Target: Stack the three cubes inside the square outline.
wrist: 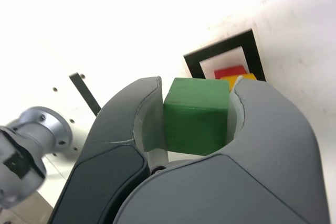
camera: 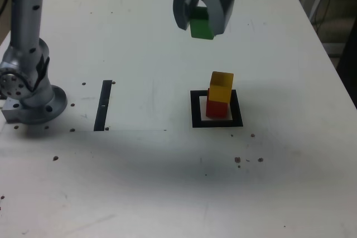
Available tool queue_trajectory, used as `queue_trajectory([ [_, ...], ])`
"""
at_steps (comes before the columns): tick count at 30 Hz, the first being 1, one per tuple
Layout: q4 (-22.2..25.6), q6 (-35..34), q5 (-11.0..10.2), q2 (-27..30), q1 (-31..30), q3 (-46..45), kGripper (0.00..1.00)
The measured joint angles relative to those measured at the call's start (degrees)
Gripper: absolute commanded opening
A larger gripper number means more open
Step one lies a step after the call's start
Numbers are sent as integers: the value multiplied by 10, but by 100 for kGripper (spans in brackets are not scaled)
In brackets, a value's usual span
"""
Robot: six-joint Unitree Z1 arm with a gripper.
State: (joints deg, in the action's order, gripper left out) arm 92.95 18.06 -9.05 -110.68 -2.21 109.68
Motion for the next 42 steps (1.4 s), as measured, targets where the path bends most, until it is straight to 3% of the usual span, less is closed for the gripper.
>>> queue_trajectory([
  [10, 0, -65, 18, -27, -55, 12, 25],
  [17, 0, -96, -2, -68, -65, 13, 25],
  [26, 0, -102, -2, -83, -69, 17, 25],
  [42, -5, -103, 19, -100, -80, 32, 26],
])
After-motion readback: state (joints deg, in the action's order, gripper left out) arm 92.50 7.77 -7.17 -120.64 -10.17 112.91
